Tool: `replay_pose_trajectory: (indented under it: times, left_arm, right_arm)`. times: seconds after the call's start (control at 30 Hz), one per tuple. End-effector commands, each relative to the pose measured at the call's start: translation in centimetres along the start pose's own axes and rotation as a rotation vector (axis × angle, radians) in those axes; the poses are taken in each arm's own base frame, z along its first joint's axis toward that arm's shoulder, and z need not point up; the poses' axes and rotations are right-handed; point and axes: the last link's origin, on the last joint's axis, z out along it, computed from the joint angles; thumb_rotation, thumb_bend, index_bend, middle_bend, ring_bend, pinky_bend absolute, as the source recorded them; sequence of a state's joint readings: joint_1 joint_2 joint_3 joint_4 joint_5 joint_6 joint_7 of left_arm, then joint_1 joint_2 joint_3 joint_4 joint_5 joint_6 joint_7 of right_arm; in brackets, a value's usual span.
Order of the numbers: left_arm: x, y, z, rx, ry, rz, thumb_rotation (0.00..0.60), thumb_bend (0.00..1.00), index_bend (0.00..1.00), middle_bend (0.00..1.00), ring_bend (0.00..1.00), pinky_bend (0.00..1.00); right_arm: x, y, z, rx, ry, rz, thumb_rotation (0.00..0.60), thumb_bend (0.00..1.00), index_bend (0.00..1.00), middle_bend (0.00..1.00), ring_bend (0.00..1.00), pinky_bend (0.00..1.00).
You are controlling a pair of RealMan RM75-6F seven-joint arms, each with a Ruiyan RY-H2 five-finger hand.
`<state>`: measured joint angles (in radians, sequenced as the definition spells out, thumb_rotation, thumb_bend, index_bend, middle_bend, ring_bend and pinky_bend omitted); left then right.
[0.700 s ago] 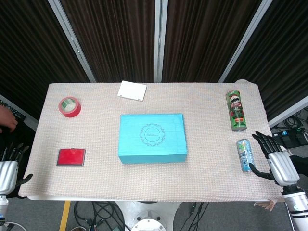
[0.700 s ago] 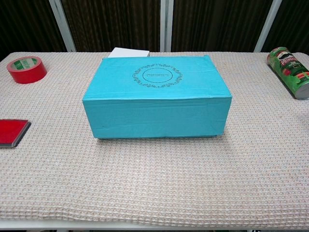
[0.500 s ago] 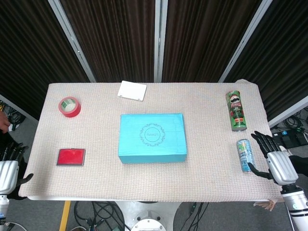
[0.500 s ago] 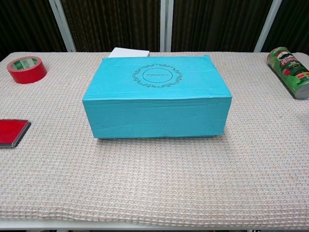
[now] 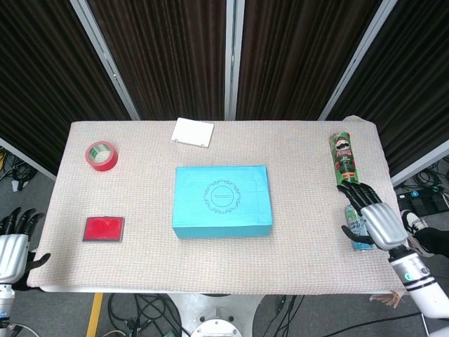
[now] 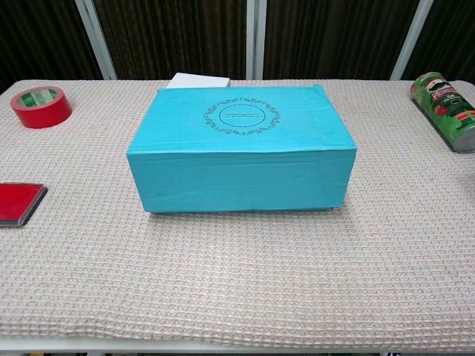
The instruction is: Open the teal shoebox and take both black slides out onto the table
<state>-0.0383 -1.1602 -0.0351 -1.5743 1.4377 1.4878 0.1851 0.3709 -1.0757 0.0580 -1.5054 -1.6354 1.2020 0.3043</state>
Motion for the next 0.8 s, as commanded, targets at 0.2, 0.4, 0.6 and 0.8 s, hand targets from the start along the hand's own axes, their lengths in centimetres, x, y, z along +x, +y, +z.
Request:
replay_pose_trajectory:
  times: [0.2, 0.4, 0.6, 0.8]
  left_arm:
    - [-0.3, -0.3, -0.5, 0.022, -0.017, -0.012, 0.6, 0.06, 0.2, 0.13, 0.04, 0.15]
    - [-0.3, -0.7, -0.7, 0.038, -0.025, -0.023, 0.6, 0.06, 0.2, 0.13, 0.04, 0.15]
    - [-0.2, -1.0, -0.8, 0.039, -0.033, -0.041, 0.6, 0.06, 0.2, 0.13, 0.04, 0.15]
    - [-0.3, -1.1, -0.8, 0.043, -0.043, -0.054, 0.6, 0.06, 0.2, 0.13, 0.04, 0.15]
  right_arm:
    - [-2.8, -3.0, 11.1, 0.128, -0.051, -0.186, 0.6, 0.07, 0.0, 0.0, 0.0, 0.0]
    - [-6.2, -5.3, 15.4, 0.177, -0.075, -0.205, 0.6, 0.03, 0.0, 0.0, 0.0, 0.0]
    - [-8.6, -6.9, 17.9, 0.217, -0.029, -0.235, 0.6, 0.03, 0.0, 0.0, 0.0, 0.0]
    - [-9.7, -8.3, 19.1, 0.284, 0.046, -0.261, 0.6, 0.03, 0.0, 0.0, 0.0, 0.0]
